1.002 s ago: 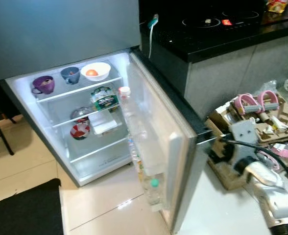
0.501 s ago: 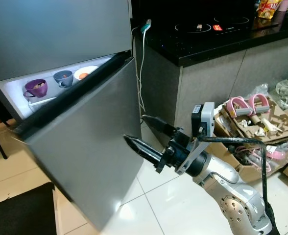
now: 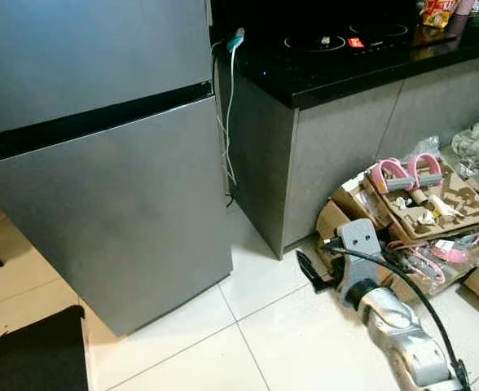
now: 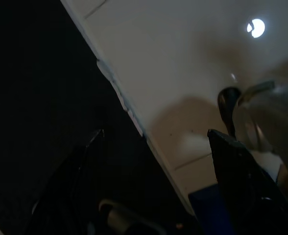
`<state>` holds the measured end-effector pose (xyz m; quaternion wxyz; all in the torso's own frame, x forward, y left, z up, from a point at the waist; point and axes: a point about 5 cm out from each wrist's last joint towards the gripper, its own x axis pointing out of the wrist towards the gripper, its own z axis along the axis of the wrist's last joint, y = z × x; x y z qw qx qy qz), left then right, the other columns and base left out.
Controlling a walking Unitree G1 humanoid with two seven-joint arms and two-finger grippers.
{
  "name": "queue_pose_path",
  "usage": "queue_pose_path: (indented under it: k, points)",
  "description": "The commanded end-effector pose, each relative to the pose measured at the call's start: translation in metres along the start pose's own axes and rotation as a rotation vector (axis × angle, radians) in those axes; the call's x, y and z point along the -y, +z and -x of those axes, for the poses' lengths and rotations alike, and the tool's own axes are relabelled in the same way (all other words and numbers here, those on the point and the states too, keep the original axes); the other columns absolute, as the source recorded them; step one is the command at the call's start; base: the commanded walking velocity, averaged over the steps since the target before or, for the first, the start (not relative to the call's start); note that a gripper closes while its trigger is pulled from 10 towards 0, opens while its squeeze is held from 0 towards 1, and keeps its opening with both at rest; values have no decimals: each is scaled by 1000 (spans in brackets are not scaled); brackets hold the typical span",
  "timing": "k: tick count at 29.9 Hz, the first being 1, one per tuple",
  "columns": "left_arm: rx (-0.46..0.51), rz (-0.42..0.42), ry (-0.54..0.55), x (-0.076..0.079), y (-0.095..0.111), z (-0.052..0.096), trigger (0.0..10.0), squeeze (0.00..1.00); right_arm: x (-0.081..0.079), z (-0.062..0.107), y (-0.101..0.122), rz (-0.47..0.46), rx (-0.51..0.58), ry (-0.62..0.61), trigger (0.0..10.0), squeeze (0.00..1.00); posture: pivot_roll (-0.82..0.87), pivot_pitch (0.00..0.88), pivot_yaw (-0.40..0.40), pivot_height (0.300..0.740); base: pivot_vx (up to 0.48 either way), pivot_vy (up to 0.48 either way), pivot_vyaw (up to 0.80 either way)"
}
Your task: Restocking fridge
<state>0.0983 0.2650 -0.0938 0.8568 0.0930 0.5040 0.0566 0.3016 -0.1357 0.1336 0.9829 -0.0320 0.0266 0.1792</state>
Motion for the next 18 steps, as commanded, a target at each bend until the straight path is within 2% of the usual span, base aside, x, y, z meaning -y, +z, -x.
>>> queue_pose_path:
  k: [1, 5, 6, 8, 9, 10, 11, 12, 13, 14, 15, 16, 17, 18]
  points:
    - [7, 35, 60, -9, -4, 2, 10000, 0, 4, 3, 3, -31, 42, -15, 10000, 0, -93, 130, 36, 740, 0, 0, 0]
    - [99, 83, 148, -24, 17, 0, 10000, 0, 3, 0, 2, -20, 68, -17, 10000, 0, -87, 126, 35, 740, 0, 0, 0]
    - [99, 83, 148, -24, 17, 0, 10000, 0, 3, 0, 2, -20, 68, -17, 10000, 0, -87, 126, 35, 740, 0, 0, 0]
    - [227, 150, 175, -36, 53, -3, 10000, 0, 1, -1, 5, -17, 85, -11, 10000, 0, -84, 124, 35, 740, 0, 0, 0]
    - [227, 150, 175, -36, 53, -3, 10000, 0, 1, -1, 5, -17, 85, -11, 10000, 0, -84, 124, 35, 740, 0, 0, 0]
    - [340, 162, 184, -44, 85, -3, 10000, 0, 1, -1, 7, -20, 95, -12, 10000, 0, -84, 124, 35, 740, 0, 0, 0]
    - [383, 158, 188, -47, 97, -2, 10000, 0, 1, -1, 8, -22, 98, -13, 10000, 0, -84, 124, 35, 740, 0, 0, 0]
    - [383, 158, 188, -47, 97, -2, 10000, 0, 1, -1, 8, -22, 98, -13, 10000, 0, -84, 124, 35, 740, 0, 0, 0]
    - [577, 115, 204, -53, 147, 7, 10000, 0, 2, -1, 12, -26, 121, -15, 10000, 0, -81, 122, 36, 740, 0, 0, 0]
    - [656, 97, 211, -53, 166, 15, 10000, 0, 2, -1, 14, -30, 133, -13, 10000, 0, -81, 122, 36, 740, 0, 0, 0]
    - [656, 97, 211, -53, 166, 15, 10000, 0, 2, -1, 14, -30, 133, -13, 10000, 0, -81, 122, 36, 740, 0, 0, 0]
    - [705, 87, 215, -53, 177, 20, 10000, 0, 2, -1, 15, -33, 140, -12, 10000, 0, -81, 122, 36, 740, 0, 0, 0]
    - [829, 75, 210, -46, 209, 37, 10000, 0, 1, 0, 22, -31, 178, -6, 10000, 0, -80, 123, 41, 740, 0, 0, 0]
    - [829, 75, 210, -46, 209, 37, 10000, 0, 1, 0, 22, -31, 178, -6, 10000, 0, -80, 123, 41, 740, 0, 0, 0]
